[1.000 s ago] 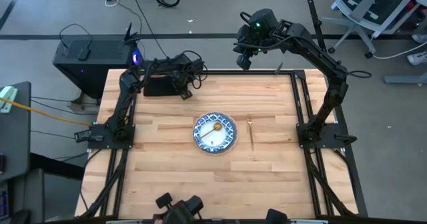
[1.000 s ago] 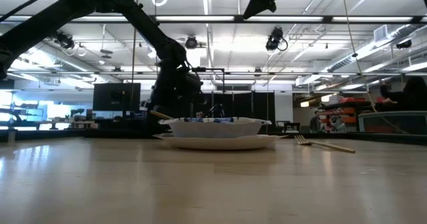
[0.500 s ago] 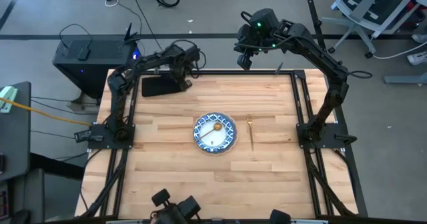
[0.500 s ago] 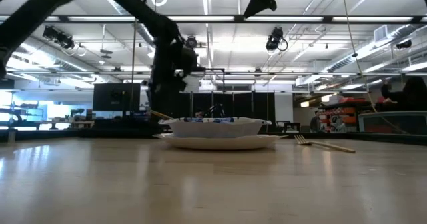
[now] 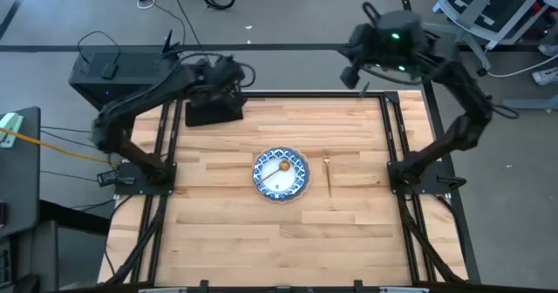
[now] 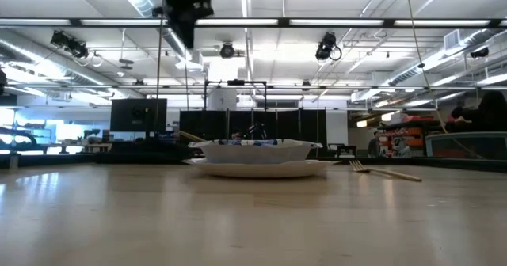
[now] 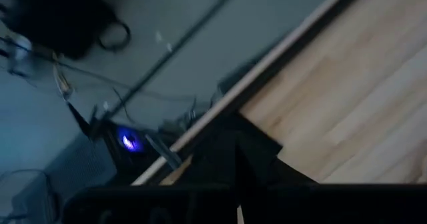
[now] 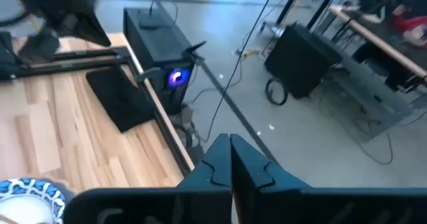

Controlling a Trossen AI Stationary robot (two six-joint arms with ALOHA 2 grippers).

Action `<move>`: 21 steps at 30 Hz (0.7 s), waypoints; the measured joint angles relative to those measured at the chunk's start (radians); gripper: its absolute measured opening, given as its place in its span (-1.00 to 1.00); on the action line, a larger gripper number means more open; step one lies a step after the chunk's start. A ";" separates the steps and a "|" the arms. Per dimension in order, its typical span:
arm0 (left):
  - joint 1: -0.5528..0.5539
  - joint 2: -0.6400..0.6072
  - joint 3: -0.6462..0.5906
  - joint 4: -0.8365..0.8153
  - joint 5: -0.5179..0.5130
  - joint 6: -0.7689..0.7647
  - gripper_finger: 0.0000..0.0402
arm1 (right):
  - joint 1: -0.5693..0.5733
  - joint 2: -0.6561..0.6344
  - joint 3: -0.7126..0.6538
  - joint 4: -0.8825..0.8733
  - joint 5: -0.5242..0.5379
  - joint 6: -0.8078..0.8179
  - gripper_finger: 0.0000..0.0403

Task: Set table place
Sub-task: Return to Home Position

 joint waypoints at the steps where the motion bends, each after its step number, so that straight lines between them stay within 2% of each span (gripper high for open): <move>1: -0.030 -0.031 0.000 -0.001 -0.029 -0.018 -0.98 | 0.021 -0.018 0.000 -0.006 0.019 0.005 -1.00; 6: -0.186 -0.160 0.000 -0.037 -0.174 -0.121 -0.98 | 0.144 -0.093 0.001 -0.076 0.142 0.048 -1.00; 12: -0.389 -0.275 -0.002 -0.110 -0.278 -0.258 -0.98 | 0.318 -0.155 -0.031 -0.158 0.268 0.159 -1.00; 16: -0.510 -0.328 -0.006 -0.165 -0.349 -0.350 -0.99 | 0.420 -0.214 -0.139 -0.132 0.299 0.218 -1.00; 21: -0.623 -0.361 -0.006 -0.159 -0.405 -0.391 -0.99 | 0.508 -0.322 -0.338 0.009 0.312 0.255 -1.00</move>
